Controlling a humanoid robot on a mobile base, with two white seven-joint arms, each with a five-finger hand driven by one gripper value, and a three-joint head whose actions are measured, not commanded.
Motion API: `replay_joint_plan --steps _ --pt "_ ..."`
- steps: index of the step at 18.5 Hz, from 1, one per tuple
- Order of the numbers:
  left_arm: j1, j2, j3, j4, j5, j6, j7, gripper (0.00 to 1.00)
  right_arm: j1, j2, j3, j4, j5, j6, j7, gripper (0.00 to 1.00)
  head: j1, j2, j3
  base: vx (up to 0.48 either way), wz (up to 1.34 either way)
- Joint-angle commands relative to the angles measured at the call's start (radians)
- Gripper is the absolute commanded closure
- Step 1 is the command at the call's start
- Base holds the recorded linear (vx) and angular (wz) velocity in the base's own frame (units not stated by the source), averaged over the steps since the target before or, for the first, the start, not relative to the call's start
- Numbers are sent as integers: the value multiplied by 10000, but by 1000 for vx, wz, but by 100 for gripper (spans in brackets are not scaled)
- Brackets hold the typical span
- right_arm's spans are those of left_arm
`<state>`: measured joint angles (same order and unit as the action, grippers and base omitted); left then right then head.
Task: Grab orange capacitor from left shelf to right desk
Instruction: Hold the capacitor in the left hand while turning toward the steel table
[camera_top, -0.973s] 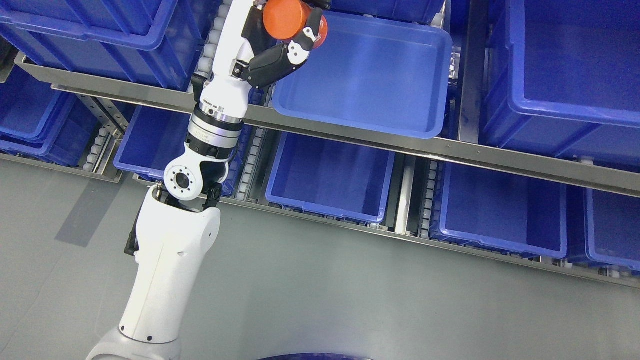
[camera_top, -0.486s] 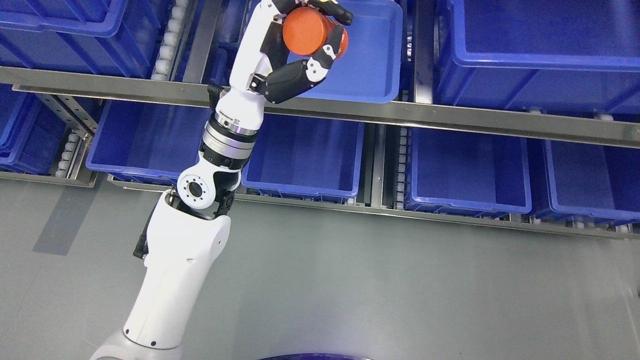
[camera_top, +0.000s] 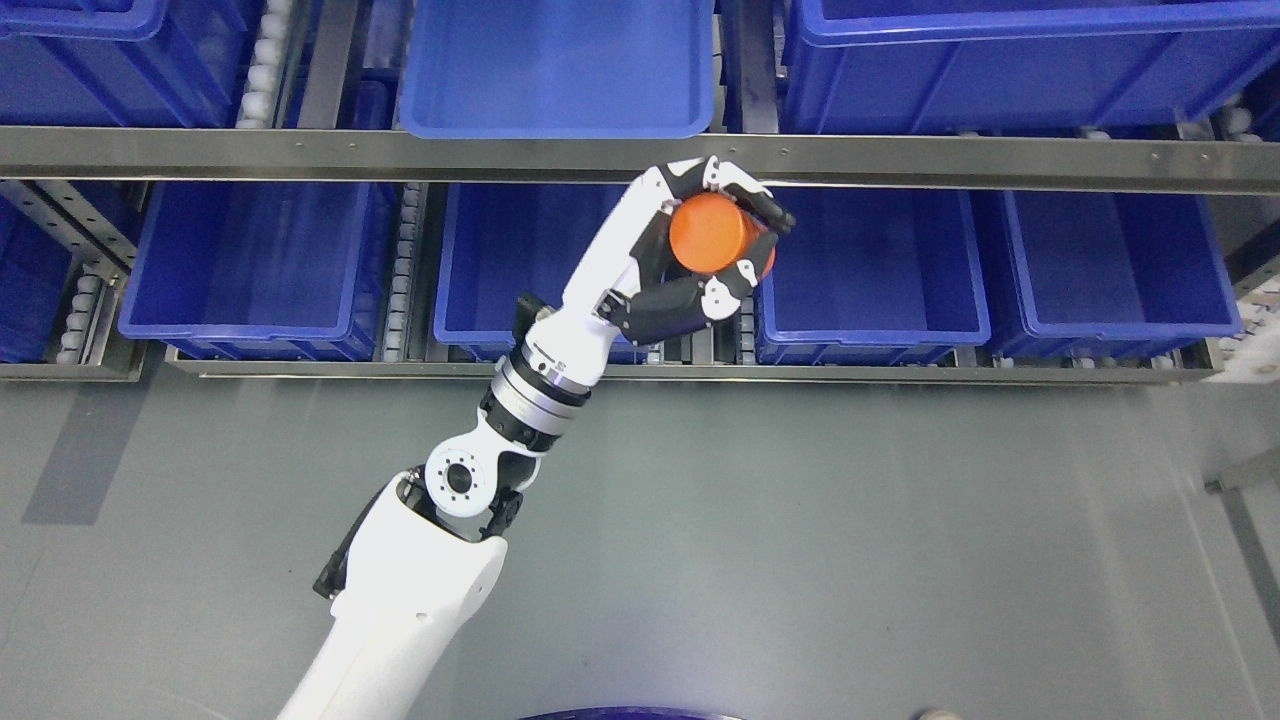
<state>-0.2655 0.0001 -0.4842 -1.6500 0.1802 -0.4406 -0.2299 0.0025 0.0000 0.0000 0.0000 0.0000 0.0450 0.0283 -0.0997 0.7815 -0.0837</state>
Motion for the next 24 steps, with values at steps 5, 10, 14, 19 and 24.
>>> replay_joint_plan --steps 5,10,14,19,24 --pt "323 174 -1524 55 -7 126 121 98 313 -175 -123 -230 0 -51 24 0 0 0 0 -55 -421" --pt "323 174 -1294 55 8 65 105 97 313 -175 -108 -230 0 -51 24 0 0 0 0 -17 -567" --pt "323 174 -1432 55 8 34 105 97 313 -175 -123 -230 0 -51 24 0 0 0 0 25 -618" --pt "323 174 -1417 55 8 18 105 97 313 -175 -107 -230 0 -51 24 0 0 0 0 76 -526" --pt "323 174 -1417 55 8 -43 105 97 313 -175 -108 -230 0 -51 24 0 0 0 0 124 -565"
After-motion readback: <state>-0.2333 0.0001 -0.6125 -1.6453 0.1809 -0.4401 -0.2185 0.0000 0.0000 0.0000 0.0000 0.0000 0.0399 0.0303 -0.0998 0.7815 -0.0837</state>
